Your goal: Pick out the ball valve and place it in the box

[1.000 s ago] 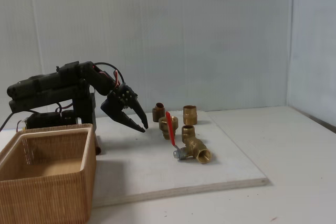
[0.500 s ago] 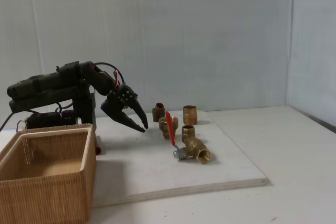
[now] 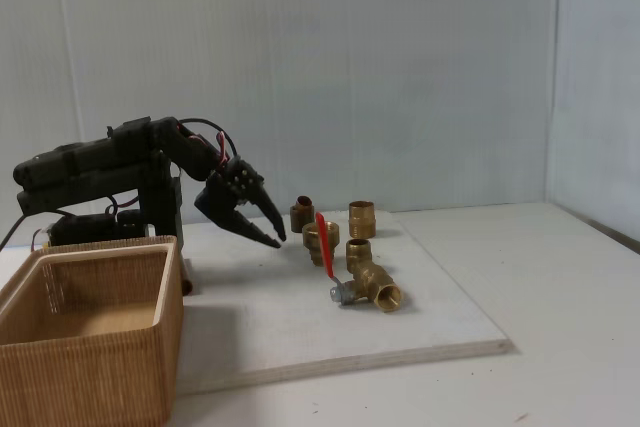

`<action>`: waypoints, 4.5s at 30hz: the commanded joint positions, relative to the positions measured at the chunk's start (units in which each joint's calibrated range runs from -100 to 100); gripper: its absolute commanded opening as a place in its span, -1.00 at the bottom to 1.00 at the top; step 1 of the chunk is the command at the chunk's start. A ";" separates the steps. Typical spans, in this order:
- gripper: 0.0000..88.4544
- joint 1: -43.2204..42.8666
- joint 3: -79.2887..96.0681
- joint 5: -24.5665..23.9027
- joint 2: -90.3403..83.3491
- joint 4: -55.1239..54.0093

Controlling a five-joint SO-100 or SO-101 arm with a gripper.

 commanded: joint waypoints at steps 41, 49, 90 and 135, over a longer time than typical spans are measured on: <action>-0.98 -5.42 -92.05 -2.51 67.57 31.89; -0.97 -8.01 -97.56 -3.96 79.61 42.65; 0.08 -0.03 -58.93 1.94 81.22 14.84; -0.74 0.04 -56.13 2.00 80.54 1.15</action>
